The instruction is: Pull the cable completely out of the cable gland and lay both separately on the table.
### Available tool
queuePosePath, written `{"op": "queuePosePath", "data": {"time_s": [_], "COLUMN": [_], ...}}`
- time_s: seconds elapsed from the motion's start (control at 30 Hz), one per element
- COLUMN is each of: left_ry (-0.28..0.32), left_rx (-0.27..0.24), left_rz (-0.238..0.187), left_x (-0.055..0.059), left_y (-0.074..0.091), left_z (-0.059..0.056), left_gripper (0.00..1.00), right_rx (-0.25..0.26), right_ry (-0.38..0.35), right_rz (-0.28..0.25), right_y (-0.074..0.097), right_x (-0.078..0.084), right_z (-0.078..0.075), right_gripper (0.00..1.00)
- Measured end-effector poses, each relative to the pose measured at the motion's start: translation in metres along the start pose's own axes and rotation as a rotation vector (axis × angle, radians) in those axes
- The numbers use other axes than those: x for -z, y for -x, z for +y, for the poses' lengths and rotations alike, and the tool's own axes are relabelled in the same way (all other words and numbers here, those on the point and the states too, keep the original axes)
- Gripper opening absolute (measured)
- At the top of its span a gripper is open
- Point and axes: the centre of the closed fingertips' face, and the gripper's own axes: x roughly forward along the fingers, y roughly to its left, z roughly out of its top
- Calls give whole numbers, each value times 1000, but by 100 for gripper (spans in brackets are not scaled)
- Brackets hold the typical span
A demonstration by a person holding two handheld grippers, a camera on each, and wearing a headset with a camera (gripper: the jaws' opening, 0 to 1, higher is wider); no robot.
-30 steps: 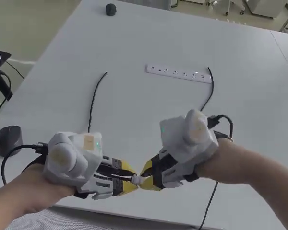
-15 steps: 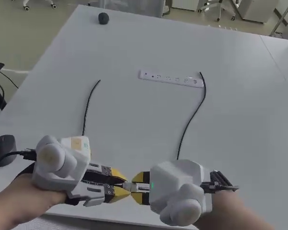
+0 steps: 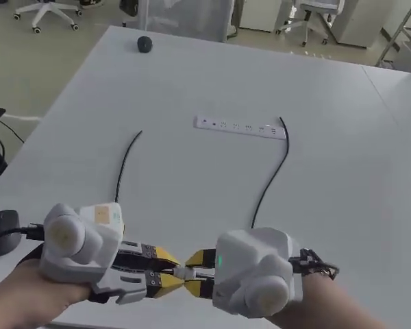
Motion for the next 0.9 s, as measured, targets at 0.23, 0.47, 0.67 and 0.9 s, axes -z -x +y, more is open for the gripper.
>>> {"op": "queuePosePath", "data": {"time_s": [0.23, 0.47, 0.67, 0.9], "left_ry": [-38, -82, -65, -35], "left_rx": [-53, -58, -50, -52], "left_rz": [-39, -34, -29, -33], "left_x": [-12, -15, -12, -2], "left_y": [14, 17, 13, 8], "left_z": [19, 25, 24, 23], "left_gripper": [15, 16, 16, 16], "right_rx": [79, 113, 101, 99], "right_ry": [-215, -216, -125, -92], "right_rz": [-123, -45, -2, 18], "right_y": [25, 15, 4, -5], "right_x": [-7, 8, 7, 10], "right_z": [-32, -34, -26, -21], "right_gripper": [23, 15, 13, 10]}}
